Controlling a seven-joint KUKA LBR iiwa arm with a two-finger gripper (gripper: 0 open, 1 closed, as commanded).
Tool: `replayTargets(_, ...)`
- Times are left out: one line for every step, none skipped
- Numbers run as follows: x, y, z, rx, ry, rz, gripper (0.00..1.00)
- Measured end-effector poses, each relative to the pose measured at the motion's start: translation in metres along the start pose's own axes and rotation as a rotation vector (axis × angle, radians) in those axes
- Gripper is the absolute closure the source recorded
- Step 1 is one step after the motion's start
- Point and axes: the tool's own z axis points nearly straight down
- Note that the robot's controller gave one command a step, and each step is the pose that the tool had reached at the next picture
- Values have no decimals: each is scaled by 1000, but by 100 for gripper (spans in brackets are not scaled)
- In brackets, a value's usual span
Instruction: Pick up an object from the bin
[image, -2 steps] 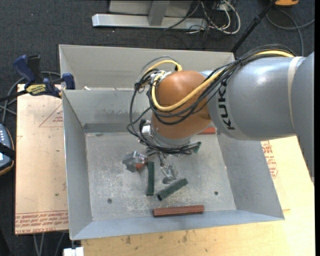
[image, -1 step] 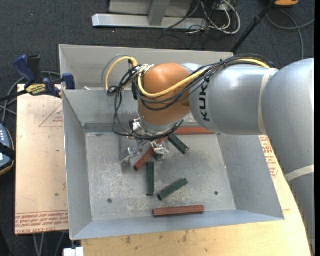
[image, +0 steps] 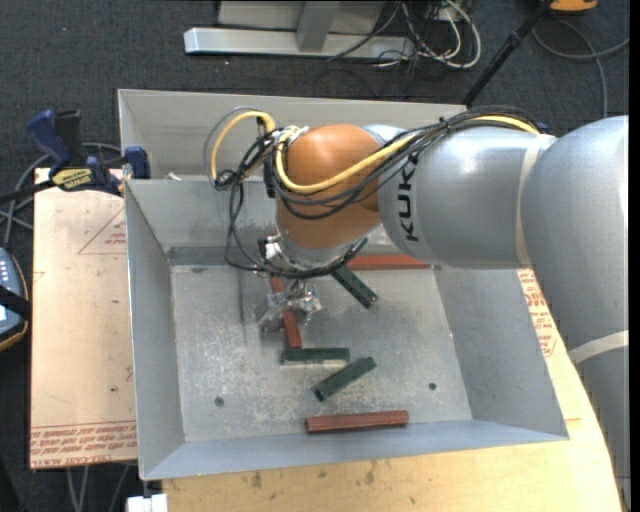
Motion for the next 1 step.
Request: replayTargets(5,78,-105,3,2,56,100)
